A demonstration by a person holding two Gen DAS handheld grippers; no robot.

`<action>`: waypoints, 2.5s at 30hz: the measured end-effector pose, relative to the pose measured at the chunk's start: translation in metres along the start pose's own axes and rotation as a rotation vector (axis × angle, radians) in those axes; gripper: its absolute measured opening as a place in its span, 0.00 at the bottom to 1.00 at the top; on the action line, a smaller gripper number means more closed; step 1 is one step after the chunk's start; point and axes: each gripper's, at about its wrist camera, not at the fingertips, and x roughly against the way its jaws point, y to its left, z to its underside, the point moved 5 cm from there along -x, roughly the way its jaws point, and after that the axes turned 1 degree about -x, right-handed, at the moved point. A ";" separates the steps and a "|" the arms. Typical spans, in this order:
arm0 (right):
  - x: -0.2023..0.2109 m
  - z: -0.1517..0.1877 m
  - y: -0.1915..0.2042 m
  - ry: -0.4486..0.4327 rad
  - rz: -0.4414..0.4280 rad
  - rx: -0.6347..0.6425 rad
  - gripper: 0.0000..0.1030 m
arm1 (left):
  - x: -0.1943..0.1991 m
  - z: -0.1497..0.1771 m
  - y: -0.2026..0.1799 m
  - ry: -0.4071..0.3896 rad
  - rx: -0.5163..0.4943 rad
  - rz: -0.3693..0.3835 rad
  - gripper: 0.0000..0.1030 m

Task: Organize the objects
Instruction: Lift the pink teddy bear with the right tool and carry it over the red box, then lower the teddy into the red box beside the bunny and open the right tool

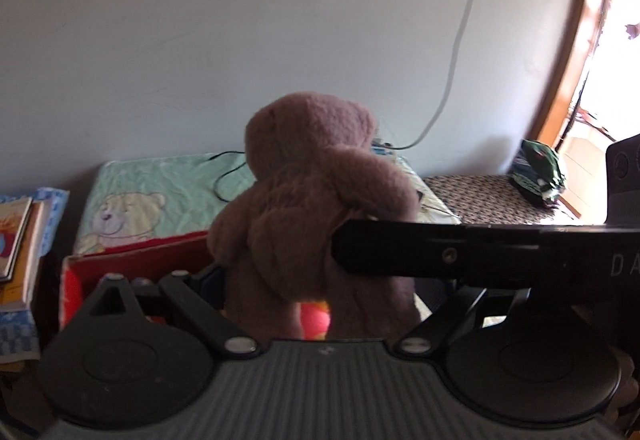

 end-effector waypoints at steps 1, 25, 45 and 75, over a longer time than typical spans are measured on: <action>-0.009 0.001 0.000 0.009 0.008 -0.005 0.27 | -0.002 0.000 0.010 0.006 0.010 -0.009 0.87; -0.132 0.071 -0.060 0.269 0.281 -0.109 0.25 | -0.094 0.078 0.097 0.295 0.147 -0.032 0.84; -0.142 0.087 -0.068 0.264 0.287 -0.159 0.23 | -0.102 0.085 0.100 0.383 0.037 -0.177 0.87; -0.100 0.084 -0.058 0.156 0.370 -0.112 0.24 | -0.075 0.082 0.088 0.356 0.022 -0.313 0.87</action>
